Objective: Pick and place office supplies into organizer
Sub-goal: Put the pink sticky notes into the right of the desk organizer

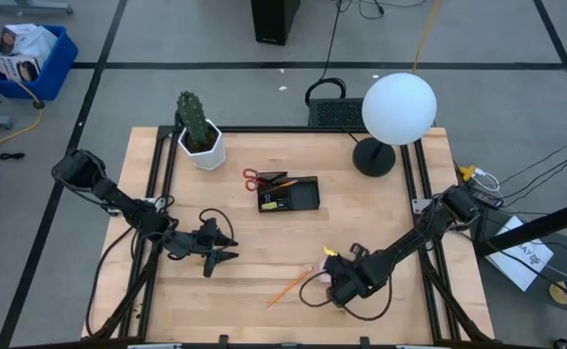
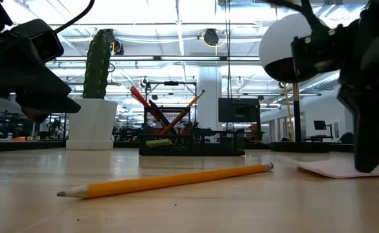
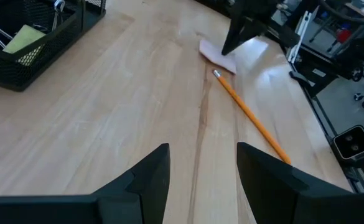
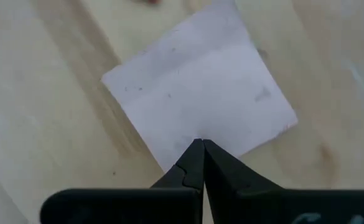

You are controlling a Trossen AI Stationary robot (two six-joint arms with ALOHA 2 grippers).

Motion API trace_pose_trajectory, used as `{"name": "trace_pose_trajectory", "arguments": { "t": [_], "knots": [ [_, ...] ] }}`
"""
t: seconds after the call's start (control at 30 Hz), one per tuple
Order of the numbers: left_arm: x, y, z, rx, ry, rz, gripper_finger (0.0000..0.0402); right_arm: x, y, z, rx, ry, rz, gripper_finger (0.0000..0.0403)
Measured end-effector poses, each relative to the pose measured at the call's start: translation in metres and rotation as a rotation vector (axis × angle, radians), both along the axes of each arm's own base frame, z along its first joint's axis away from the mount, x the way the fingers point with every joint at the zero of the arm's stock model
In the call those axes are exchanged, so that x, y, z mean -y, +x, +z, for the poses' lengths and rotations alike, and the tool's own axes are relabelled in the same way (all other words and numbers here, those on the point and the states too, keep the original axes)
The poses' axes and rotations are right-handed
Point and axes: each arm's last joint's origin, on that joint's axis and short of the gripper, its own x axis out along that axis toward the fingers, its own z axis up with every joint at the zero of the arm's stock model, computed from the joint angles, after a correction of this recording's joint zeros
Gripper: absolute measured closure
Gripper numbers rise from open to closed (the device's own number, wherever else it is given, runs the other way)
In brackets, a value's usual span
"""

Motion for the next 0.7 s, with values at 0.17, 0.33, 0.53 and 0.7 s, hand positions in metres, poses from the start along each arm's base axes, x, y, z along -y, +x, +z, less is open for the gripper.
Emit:
{"name": "trace_pose_trajectory", "arguments": {
  "t": [0.17, 0.33, 0.53, 0.7],
  "knots": [
    [0.000, 0.000, -0.001, -0.010, -0.002, 0.004, 0.0213, 0.004, -0.007, 0.002, -0.047, 0.026, -0.211, 0.0403],
    [0.000, 0.000, -0.001, -0.011, -0.002, 0.002, 0.0213, -0.001, -0.008, 0.000, -0.036, 0.097, -0.336, 0.0403],
    [0.000, 0.000, -0.001, -0.013, -0.005, 0.003, 0.0213, -0.006, -0.013, 0.003, -0.004, 0.074, -0.277, 0.0403],
    [0.000, 0.000, -0.001, -0.013, -0.004, 0.004, 0.0213, -0.001, -0.015, 0.024, 0.057, 0.077, -0.202, 0.0401]
  ]
}}
